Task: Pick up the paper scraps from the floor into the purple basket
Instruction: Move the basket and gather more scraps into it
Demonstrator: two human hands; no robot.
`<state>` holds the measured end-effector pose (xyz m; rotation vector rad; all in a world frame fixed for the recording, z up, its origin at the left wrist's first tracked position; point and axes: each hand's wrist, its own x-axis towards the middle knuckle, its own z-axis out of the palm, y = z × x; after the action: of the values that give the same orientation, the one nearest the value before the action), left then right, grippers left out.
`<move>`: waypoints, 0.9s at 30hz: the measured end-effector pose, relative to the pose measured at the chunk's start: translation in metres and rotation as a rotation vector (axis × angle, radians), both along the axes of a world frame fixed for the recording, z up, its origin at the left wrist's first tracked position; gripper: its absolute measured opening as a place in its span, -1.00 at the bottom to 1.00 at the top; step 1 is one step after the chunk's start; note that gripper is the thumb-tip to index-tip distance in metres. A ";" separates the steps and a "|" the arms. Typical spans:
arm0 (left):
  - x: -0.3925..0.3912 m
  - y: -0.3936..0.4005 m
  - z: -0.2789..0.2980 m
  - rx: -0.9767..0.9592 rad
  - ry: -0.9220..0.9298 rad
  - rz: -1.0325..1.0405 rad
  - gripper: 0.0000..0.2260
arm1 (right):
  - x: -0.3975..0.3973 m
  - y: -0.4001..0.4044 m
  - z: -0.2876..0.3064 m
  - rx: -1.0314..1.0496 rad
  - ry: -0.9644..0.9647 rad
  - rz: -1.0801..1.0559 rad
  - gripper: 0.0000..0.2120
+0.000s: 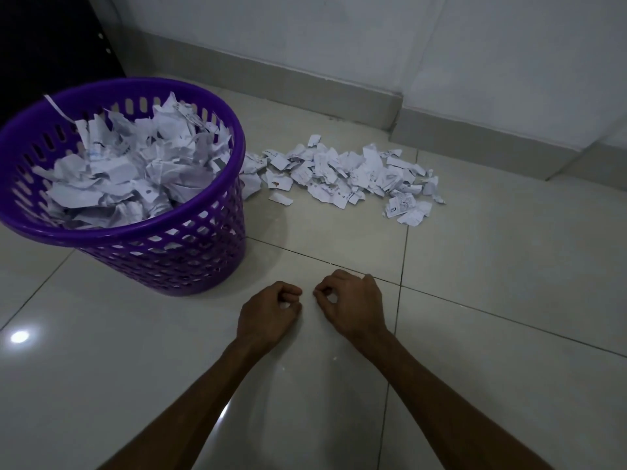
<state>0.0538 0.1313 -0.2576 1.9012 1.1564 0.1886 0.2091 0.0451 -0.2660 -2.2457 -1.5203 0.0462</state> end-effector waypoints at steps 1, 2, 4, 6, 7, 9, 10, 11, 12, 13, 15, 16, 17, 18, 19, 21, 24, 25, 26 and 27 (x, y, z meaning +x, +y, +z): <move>0.000 0.000 0.000 0.010 0.003 -0.001 -0.84 | -0.001 0.001 -0.001 -0.006 0.003 0.006 -0.94; 0.000 0.000 0.000 0.019 0.002 -0.003 -0.84 | -0.002 0.002 -0.002 -0.012 0.005 0.013 -0.95; -0.001 0.001 0.000 0.032 -0.004 -0.009 -0.85 | -0.003 0.004 -0.004 -0.048 -0.029 0.028 -0.95; -0.001 0.002 -0.001 0.033 -0.012 -0.013 -0.85 | 0.000 0.006 -0.006 -0.115 -0.099 0.029 -0.90; 0.000 0.004 0.000 0.023 -0.018 -0.017 -0.85 | 0.004 0.006 -0.004 -0.152 -0.071 -0.005 -0.87; 0.000 0.007 0.003 -0.042 -0.072 -0.007 -0.86 | 0.010 0.009 0.004 -0.184 0.131 -0.142 -0.82; 0.002 0.009 0.006 -0.089 -0.116 0.010 -0.85 | 0.015 0.010 0.009 -0.171 0.257 -0.223 -0.80; 0.004 0.011 0.011 -0.127 -0.154 0.023 -0.85 | 0.019 0.011 0.015 -0.142 0.370 -0.295 -0.80; 0.007 0.013 0.017 -0.146 -0.181 0.033 -0.83 | 0.023 0.014 0.021 -0.099 0.470 -0.357 -0.80; 0.011 0.015 0.026 -0.147 -0.203 0.044 -0.81 | 0.028 0.019 0.026 -0.040 0.553 -0.399 -0.80; 0.021 0.019 0.047 -0.121 -0.254 0.069 -0.76 | 0.035 0.033 0.041 0.084 0.677 -0.437 -0.80; 0.027 0.022 0.059 -0.102 -0.282 0.075 -0.74 | 0.037 0.041 0.053 0.140 0.727 -0.451 -0.81; 0.033 0.023 0.071 -0.084 -0.310 0.071 -0.72 | 0.038 0.051 0.065 0.198 0.763 -0.461 -0.80; 0.040 0.026 0.086 -0.056 -0.341 0.059 -0.69 | 0.039 0.062 0.081 0.247 0.795 -0.454 -0.78; 0.045 0.027 0.099 -0.025 -0.371 0.036 -0.66 | 0.039 0.072 0.098 0.287 0.821 -0.432 -0.78; 0.053 0.031 0.131 0.036 -0.463 0.001 -0.64 | 0.037 0.091 0.134 0.353 0.856 -0.369 -0.84; 0.055 0.042 0.175 0.088 -0.617 0.028 -0.66 | 0.030 0.116 0.172 0.428 0.871 -0.257 -0.86; 0.053 0.049 0.190 0.118 -0.659 0.041 -0.67 | 0.026 0.126 0.184 0.454 0.874 -0.207 -0.83; 0.049 0.056 0.202 0.150 -0.692 0.053 -0.68 | 0.020 0.133 0.194 0.469 0.873 -0.164 -0.81; 0.044 0.063 0.213 0.180 -0.715 0.064 -0.69 | 0.015 0.141 0.202 0.477 0.866 -0.126 -0.80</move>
<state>0.0977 0.1945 -0.0450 1.7175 0.7198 0.9493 0.2236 0.1856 -0.0638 -1.5942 -0.8053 0.4925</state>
